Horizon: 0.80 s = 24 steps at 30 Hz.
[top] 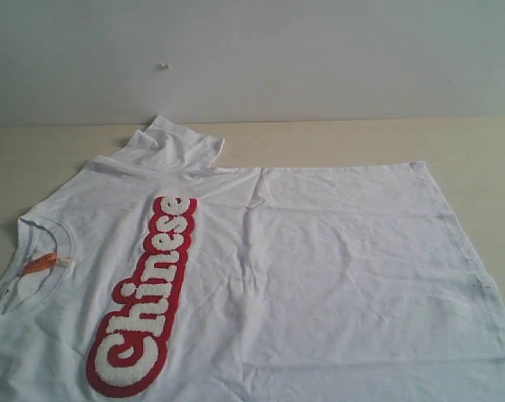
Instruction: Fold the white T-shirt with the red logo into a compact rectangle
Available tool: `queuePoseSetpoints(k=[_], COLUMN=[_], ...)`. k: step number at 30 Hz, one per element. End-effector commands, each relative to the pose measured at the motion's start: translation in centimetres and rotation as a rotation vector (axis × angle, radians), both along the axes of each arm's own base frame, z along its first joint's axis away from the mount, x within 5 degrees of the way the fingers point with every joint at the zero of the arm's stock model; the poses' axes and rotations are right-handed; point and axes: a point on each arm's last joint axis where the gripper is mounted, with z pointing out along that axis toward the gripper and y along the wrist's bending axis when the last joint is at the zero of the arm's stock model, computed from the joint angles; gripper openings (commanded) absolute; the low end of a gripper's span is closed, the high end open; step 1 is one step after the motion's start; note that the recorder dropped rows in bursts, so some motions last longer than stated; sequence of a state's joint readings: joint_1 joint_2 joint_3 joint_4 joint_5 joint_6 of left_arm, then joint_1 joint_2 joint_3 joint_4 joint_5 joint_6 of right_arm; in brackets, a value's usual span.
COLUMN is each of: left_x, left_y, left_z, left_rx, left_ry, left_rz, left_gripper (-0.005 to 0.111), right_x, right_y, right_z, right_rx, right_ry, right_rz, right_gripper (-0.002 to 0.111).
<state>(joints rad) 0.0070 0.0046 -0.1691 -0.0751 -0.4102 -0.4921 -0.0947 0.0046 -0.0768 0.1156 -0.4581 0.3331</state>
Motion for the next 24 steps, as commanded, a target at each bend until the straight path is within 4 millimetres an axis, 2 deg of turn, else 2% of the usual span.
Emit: queuePoseSetpoints(k=[1,7,11,17,20,24], left_x=[-1.0,-1.7,-0.9,2.1,4.6,8.8], left_y=[-0.3,-0.4,-0.3,-0.1,-0.5,-2.4], left_z=[3.4,6.9,8.8,11.4,12.0,11.4], left_rx=[0.078,0.17,0.193,0.36,0.422,0.583], left_ry=[0.013,0.1,0.185,0.456,0.592,0.786], left_rz=[0.011,0.067,0.085,0.143,0.082,-0.099], left_gripper=[0.0,0.0,0.0,0.0,0.0,0.0], right_x=[-1.6,-4.2,-4.8,-2.8,-1.2,2.4], right_y=[0.7,1.0,0.9,0.5,0.8,1.7], right_z=[4.0,8.8,11.9,14.8,15.8,16.1], right_rx=[-0.046,-0.102,-0.12,-0.219,-0.298,-0.378], right_ry=[-0.065,-0.04,0.046,0.319,0.461,0.656], right_rz=[0.044,0.007,-0.028,-0.096,-0.056,0.094], right_gripper=[0.0,0.0,0.0,0.0,0.0,0.0])
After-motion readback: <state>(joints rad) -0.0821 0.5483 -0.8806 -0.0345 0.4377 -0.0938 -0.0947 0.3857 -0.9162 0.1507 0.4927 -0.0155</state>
